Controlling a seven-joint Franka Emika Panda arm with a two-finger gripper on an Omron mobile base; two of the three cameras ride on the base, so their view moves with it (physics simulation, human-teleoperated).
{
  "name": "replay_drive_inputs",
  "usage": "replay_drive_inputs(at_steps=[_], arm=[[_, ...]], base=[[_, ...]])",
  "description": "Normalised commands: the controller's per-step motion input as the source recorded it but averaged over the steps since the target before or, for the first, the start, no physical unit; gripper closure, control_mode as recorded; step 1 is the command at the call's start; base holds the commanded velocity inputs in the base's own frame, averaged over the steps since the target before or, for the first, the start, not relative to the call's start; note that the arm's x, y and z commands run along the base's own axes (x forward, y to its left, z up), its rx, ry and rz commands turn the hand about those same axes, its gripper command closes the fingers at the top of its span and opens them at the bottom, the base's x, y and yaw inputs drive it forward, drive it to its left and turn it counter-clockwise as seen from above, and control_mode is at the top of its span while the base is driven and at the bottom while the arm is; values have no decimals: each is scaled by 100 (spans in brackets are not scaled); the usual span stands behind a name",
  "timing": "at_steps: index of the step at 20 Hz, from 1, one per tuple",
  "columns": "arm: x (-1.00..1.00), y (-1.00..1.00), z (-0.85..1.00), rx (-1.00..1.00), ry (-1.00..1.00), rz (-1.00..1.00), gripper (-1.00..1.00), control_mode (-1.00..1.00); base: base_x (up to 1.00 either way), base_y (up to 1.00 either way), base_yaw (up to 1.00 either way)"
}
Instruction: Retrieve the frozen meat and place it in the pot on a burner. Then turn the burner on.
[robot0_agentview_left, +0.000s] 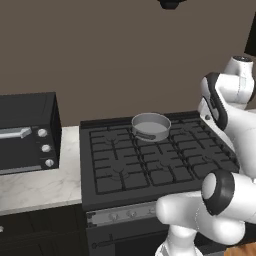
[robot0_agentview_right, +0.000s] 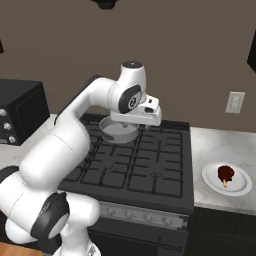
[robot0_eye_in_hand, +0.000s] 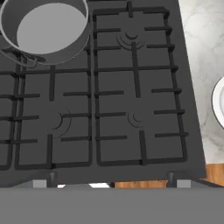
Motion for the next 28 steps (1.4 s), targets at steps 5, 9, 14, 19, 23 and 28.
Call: replay_drive_inputs(at_steps=[5, 9, 14, 19, 23, 28], arm=[[0, -59, 0, 2, 0, 0, -100, -100], [4, -60, -19, 0, 6, -2, -100, -100], [12, -65, -16, 0, 15, -1, -100, -100], [0, -50, -19, 0, 9, -1, -100, -100], [0, -42, -24, 0, 2, 0, -100, -100], [0, -54, -24, 0, 1, 0, -100, -100]], base=[[0, 0, 0], [0, 0, 0], [0, 0, 0], [0, 0, 0], [0, 0, 0], [0, 0, 0]])
